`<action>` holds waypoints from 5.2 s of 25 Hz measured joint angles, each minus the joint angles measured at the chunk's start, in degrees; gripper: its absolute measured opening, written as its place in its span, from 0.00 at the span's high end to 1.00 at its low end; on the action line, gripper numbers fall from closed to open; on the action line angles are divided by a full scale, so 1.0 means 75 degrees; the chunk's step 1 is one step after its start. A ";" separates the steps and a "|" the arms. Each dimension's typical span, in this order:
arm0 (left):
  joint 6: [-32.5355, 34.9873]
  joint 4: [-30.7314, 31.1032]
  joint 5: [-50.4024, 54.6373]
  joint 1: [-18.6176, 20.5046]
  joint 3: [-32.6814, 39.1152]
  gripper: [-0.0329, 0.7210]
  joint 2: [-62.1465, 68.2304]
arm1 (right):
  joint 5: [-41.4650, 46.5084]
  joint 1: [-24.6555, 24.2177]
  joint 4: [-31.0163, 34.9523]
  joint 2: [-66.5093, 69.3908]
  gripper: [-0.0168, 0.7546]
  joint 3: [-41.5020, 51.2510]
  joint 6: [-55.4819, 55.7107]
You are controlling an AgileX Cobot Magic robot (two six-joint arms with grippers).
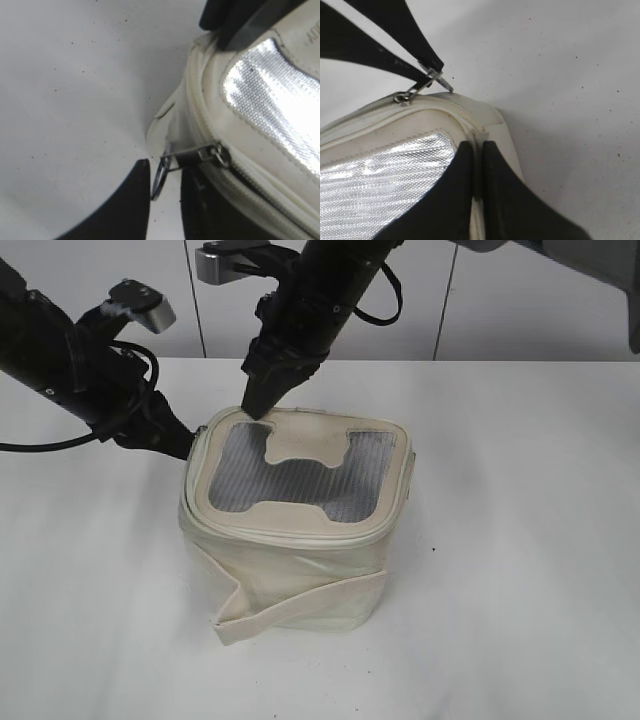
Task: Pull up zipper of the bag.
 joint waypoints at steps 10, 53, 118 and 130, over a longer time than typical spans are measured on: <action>-0.0159 0.0332 0.0400 0.0000 0.0000 0.96 0.0000 | 0.0000 0.0000 -0.0006 0.0000 0.95 0.0000 0.0000; -0.2834 0.1390 0.2497 0.0000 0.0098 0.96 -0.1562 | 0.0027 0.0093 0.0082 -0.0006 0.95 0.0000 0.0457; -0.4806 0.1117 0.0059 -0.4231 0.1428 0.47 -0.2860 | -0.0024 0.0002 -0.0135 -0.0311 0.48 0.0005 0.0806; -0.5513 0.2782 -0.1187 -0.3326 0.1411 0.43 -0.3679 | -0.0038 -0.0696 -0.1569 -0.1118 0.38 0.0005 0.2006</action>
